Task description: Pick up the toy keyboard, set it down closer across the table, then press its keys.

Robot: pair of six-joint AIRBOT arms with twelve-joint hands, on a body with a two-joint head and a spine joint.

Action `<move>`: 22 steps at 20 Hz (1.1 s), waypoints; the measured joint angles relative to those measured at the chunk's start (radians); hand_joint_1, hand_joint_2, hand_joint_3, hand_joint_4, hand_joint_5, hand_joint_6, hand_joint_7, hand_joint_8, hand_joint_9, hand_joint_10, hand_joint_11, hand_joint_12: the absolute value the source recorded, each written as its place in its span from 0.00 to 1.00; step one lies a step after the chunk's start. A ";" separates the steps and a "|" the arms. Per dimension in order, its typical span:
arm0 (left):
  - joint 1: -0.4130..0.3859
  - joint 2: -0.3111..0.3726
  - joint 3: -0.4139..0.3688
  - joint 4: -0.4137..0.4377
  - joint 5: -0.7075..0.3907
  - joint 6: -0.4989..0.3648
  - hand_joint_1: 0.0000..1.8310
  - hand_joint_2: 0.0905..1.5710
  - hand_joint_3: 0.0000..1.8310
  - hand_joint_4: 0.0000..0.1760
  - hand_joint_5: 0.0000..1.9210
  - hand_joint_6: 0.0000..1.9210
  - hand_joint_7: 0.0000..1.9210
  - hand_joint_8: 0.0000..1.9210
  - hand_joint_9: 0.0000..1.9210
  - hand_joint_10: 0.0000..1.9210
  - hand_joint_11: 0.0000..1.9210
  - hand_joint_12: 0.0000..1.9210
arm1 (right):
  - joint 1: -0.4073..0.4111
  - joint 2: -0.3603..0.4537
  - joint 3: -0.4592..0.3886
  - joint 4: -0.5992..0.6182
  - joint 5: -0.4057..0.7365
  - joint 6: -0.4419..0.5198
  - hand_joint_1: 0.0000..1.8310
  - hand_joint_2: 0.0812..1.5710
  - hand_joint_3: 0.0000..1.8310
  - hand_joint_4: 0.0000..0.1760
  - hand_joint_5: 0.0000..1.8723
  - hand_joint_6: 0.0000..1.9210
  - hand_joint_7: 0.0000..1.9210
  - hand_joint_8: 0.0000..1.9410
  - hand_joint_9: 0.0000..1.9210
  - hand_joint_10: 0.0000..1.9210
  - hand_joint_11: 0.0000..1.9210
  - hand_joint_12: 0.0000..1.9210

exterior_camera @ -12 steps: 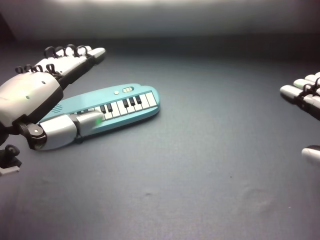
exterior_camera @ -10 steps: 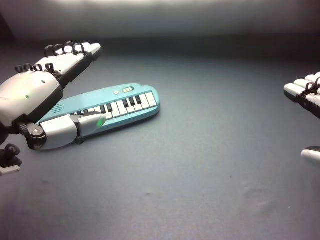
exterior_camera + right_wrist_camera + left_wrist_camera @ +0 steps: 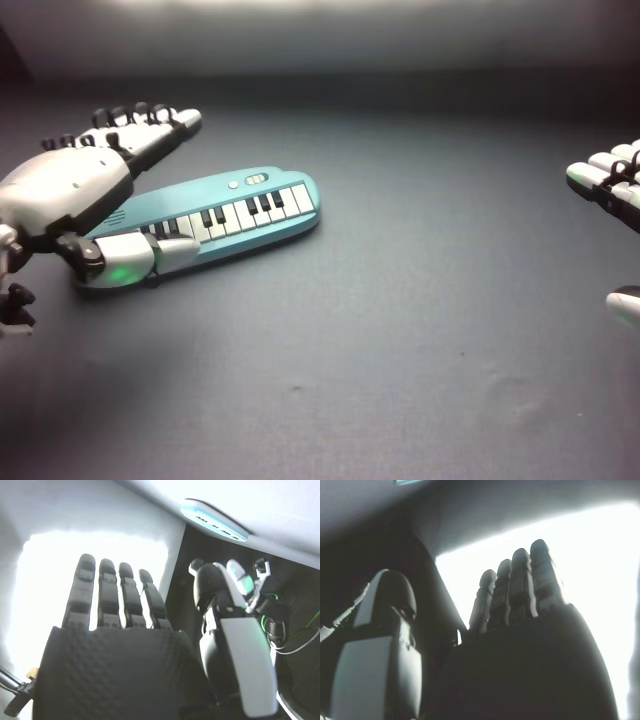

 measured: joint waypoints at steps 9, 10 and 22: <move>-0.081 -0.110 0.122 -0.169 0.293 0.227 0.44 0.57 0.00 0.85 0.00 0.00 0.00 0.00 0.00 0.00 0.00 0.00 | -0.003 0.000 0.000 0.006 0.000 0.001 0.21 0.88 0.00 0.00 0.00 0.00 0.00 0.00 0.00 0.00 0.00 0.00; -0.087 -0.112 0.125 -0.196 0.306 0.259 0.45 0.57 0.00 0.91 0.00 0.00 0.00 0.00 0.00 0.00 0.00 0.00 | -0.003 0.000 0.000 0.010 0.000 0.001 0.21 0.88 0.00 0.00 0.00 0.00 0.00 0.00 0.00 0.00 0.00 0.00; -0.102 -0.148 0.188 -0.247 0.338 0.241 0.63 0.67 0.00 0.28 0.07 0.01 0.05 0.01 0.11 0.03 0.00 0.70 | -0.005 0.000 0.000 0.012 0.001 0.006 0.21 0.89 0.00 0.00 0.00 0.00 0.00 0.00 0.00 0.00 0.00 0.00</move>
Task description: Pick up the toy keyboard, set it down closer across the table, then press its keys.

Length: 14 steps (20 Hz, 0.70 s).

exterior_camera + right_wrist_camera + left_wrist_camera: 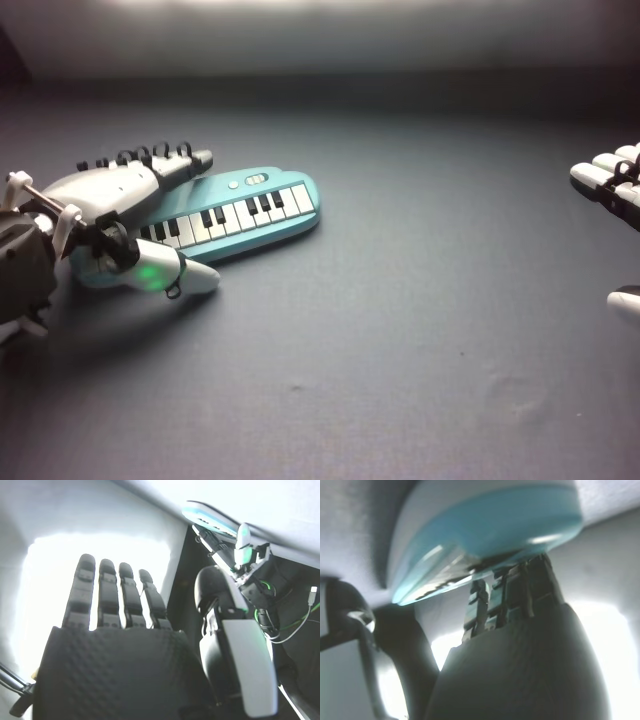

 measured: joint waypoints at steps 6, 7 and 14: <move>-0.001 0.000 -0.002 0.020 -0.033 -0.027 0.77 0.68 0.00 0.00 0.34 0.07 0.33 0.05 0.26 0.59 0.28 0.85 | -0.008 0.000 0.000 0.000 0.002 0.001 0.20 0.90 0.00 0.02 0.00 0.00 0.00 0.00 0.00 0.00 0.00 0.00; -0.001 0.000 -0.002 0.026 -0.036 -0.023 0.78 0.68 0.00 0.00 0.28 0.28 0.28 0.25 0.24 0.71 0.28 0.89 | -0.008 0.000 0.000 0.001 0.003 0.001 0.22 0.89 0.00 0.03 0.00 0.00 0.00 0.00 0.00 0.00 0.00 0.00; 0.004 0.008 -0.032 0.063 -0.062 -0.052 0.88 0.73 0.00 0.00 0.13 0.77 0.17 0.59 0.36 0.78 0.35 0.91 | -0.014 0.000 0.000 0.011 0.014 0.010 0.18 0.89 0.00 0.06 0.00 0.00 0.00 0.00 0.00 0.00 0.00 0.00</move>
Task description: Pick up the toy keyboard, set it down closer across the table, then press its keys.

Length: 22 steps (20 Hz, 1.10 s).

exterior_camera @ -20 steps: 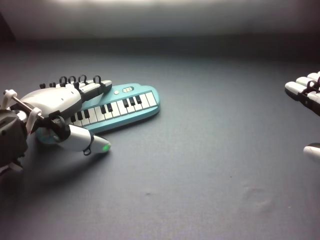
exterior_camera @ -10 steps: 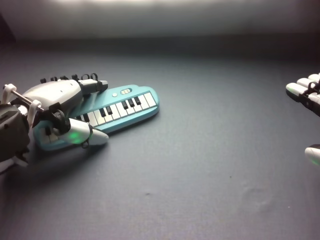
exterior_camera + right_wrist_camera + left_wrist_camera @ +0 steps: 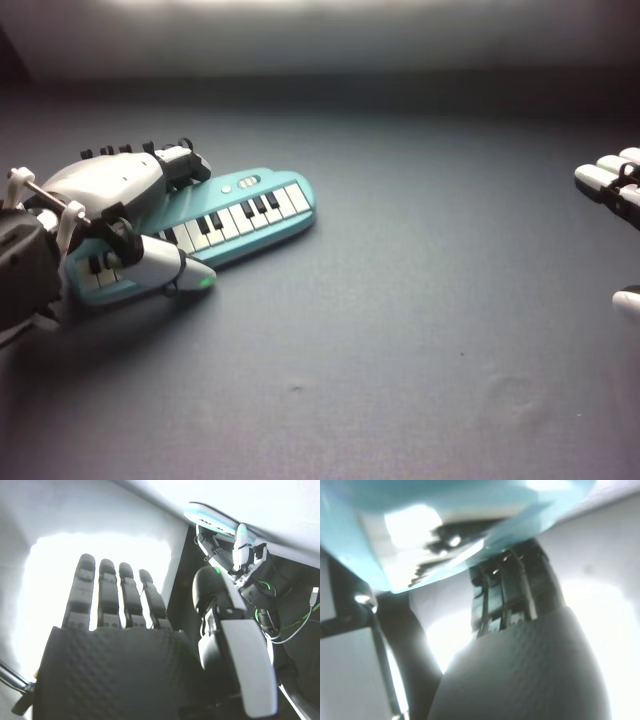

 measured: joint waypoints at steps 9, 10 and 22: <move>-0.044 0.039 -0.104 0.428 -0.025 -0.216 0.73 0.82 0.00 0.00 0.10 0.84 0.25 0.88 0.23 0.91 0.27 0.99 | 0.000 0.040 -0.029 -0.020 0.154 0.013 0.19 0.91 0.00 0.43 0.00 0.00 0.00 0.00 0.00 0.00 0.00 0.00; -0.061 0.030 -0.104 0.471 -0.028 -0.238 0.77 0.83 0.00 0.00 0.10 0.83 0.22 0.90 0.29 0.91 0.24 0.96 | 0.000 0.040 -0.029 -0.022 0.156 0.014 0.17 0.91 0.00 0.52 0.00 0.00 0.00 0.00 0.00 0.00 0.00 0.00; -0.248 -0.320 0.074 0.839 0.151 -0.455 0.86 0.80 0.00 0.00 0.13 0.73 0.09 0.76 0.27 0.90 0.20 0.91 | 0.048 0.022 -0.017 -0.045 0.189 0.016 0.12 0.93 0.00 0.49 0.00 0.00 0.00 0.00 0.00 0.00 0.00 0.00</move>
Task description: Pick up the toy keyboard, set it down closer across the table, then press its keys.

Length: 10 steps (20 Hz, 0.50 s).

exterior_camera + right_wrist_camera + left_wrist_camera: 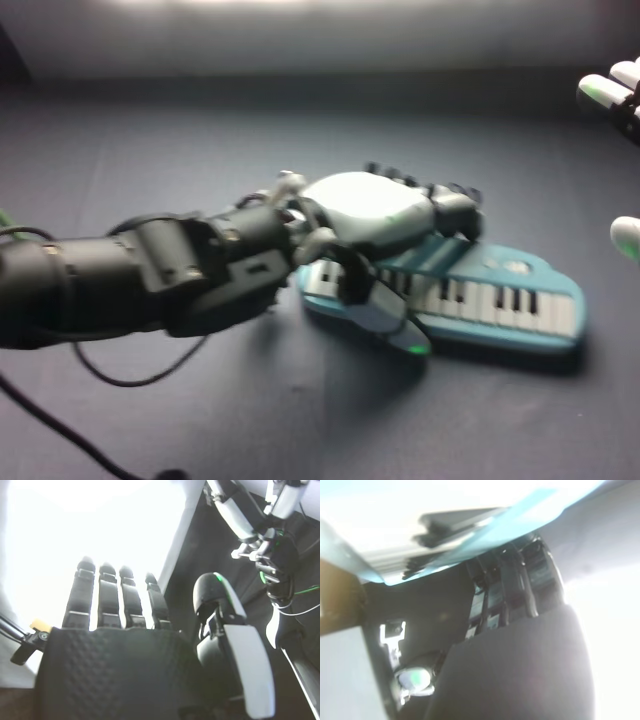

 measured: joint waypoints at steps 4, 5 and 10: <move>-0.015 -0.044 0.015 0.033 0.028 -0.019 0.62 0.74 0.00 0.00 0.11 0.20 0.13 0.13 0.06 0.26 0.00 0.63 | 0.000 -0.013 0.005 0.004 -0.003 0.001 0.13 0.94 0.00 0.51 0.00 0.00 0.00 0.00 0.00 0.00 0.01 0.02; -0.018 -0.044 0.015 0.037 0.029 -0.016 0.54 0.73 0.00 0.24 0.05 0.06 0.04 0.03 0.01 0.11 0.00 0.44 | 0.000 -0.012 0.005 0.003 -0.004 0.002 0.13 0.94 0.00 0.53 0.00 0.00 0.00 0.00 0.00 0.00 0.00 0.01; -0.018 -0.008 -0.011 0.041 0.045 -0.009 0.34 0.61 0.00 0.92 0.00 0.00 0.00 0.00 0.00 0.00 0.00 0.00 | -0.001 -0.012 0.006 0.000 -0.003 0.021 0.14 0.93 0.00 0.62 0.00 0.00 0.00 0.00 0.00 0.00 0.00 0.04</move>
